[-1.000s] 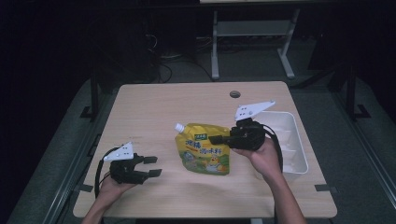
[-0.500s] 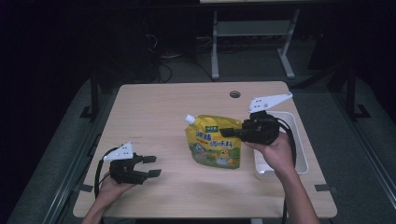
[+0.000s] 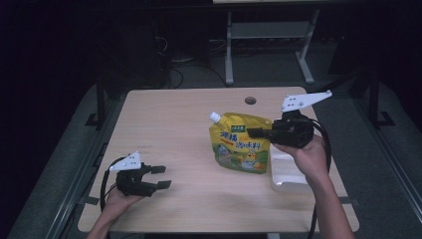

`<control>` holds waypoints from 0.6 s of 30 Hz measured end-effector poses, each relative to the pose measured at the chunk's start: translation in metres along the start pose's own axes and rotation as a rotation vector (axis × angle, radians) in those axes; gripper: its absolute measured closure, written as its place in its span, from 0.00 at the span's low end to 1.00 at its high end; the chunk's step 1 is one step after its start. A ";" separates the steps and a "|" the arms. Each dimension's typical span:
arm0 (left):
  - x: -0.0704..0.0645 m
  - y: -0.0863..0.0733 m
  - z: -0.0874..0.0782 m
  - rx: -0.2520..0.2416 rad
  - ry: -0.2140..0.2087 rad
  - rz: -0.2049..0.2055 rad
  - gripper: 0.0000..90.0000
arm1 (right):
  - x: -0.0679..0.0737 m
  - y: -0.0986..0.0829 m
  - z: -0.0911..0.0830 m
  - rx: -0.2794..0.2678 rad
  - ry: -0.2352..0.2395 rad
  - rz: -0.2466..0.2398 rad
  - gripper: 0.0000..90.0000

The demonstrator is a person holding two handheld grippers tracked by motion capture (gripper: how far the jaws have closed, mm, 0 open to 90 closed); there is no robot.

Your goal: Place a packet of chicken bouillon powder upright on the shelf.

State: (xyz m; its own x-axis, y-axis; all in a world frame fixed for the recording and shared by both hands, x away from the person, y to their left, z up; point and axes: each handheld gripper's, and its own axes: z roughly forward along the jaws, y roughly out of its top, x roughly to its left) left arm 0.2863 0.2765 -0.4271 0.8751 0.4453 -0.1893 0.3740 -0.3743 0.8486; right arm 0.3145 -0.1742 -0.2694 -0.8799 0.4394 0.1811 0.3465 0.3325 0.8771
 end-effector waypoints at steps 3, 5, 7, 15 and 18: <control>0.000 0.000 0.000 0.001 0.001 0.000 0.40 | -0.002 0.001 -0.006 0.000 -0.014 0.002 0.99; 0.000 0.000 0.000 -0.001 0.001 -0.003 0.40 | -0.004 0.001 -0.012 -0.007 -0.024 0.007 1.00; 0.001 0.000 -0.001 -0.002 0.002 -0.003 0.40 | -0.005 0.001 -0.014 -0.008 -0.028 0.010 0.99; 0.001 0.000 0.000 -0.001 0.003 -0.004 0.39 | -0.010 0.000 -0.027 -0.007 -0.056 0.018 1.00; 0.002 0.000 -0.001 -0.003 0.002 -0.007 0.39 | -0.012 0.000 -0.033 -0.013 -0.071 0.022 0.99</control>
State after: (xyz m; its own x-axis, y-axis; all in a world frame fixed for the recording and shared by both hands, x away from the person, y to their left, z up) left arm 0.2873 0.2780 -0.4274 0.8718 0.4498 -0.1942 0.3793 -0.3686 0.8487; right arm 0.3147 -0.2073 -0.2567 -0.8467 0.5045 0.1691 0.3610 0.3112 0.8791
